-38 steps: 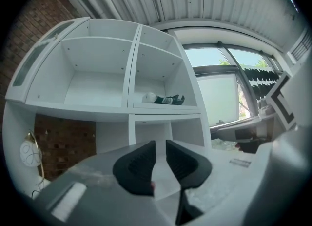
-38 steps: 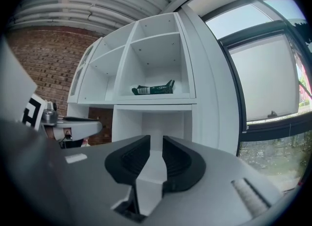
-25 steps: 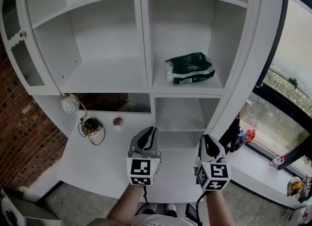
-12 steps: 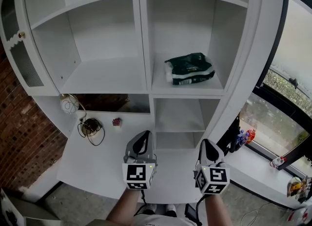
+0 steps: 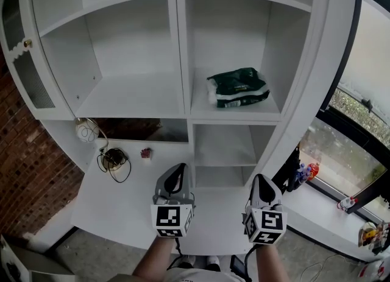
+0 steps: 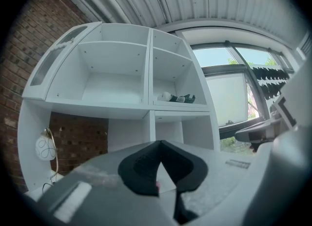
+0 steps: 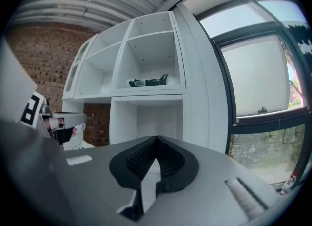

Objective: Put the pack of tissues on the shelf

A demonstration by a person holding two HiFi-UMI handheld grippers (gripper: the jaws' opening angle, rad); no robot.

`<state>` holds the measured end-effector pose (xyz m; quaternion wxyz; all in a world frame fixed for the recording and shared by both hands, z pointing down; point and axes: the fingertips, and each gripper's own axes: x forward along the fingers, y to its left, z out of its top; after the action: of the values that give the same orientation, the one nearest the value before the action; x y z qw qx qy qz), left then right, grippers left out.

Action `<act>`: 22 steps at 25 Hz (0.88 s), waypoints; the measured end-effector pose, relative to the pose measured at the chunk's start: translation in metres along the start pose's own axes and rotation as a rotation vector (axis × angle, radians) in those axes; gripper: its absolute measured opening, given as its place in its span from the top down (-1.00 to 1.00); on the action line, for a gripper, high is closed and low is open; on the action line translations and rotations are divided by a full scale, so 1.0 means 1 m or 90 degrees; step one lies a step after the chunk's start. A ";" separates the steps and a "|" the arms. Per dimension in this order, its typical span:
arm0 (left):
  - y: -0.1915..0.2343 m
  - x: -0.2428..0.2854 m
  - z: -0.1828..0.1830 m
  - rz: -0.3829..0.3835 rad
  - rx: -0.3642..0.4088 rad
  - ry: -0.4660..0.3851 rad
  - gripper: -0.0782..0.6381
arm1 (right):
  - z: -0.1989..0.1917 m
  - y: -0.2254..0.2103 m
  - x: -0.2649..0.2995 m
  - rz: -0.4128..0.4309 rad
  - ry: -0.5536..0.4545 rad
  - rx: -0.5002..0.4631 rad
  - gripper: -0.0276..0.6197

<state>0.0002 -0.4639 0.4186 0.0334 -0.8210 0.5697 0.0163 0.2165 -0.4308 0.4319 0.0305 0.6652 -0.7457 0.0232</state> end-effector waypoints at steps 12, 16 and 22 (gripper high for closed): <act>-0.004 0.001 0.002 -0.006 -0.012 -0.006 0.76 | 0.019 0.001 -0.004 -0.004 -0.046 -0.006 0.91; -0.004 0.002 0.002 -0.005 -0.015 -0.008 0.76 | 0.020 0.002 -0.004 0.001 -0.052 -0.006 0.91; -0.004 0.002 0.000 -0.004 -0.015 -0.006 0.76 | 0.021 0.003 -0.003 0.000 -0.052 -0.014 0.91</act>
<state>0.0046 -0.4645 0.4181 0.0262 -0.8232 0.5666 0.0266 0.2134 -0.4289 0.4106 0.0071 0.6649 -0.7468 -0.0123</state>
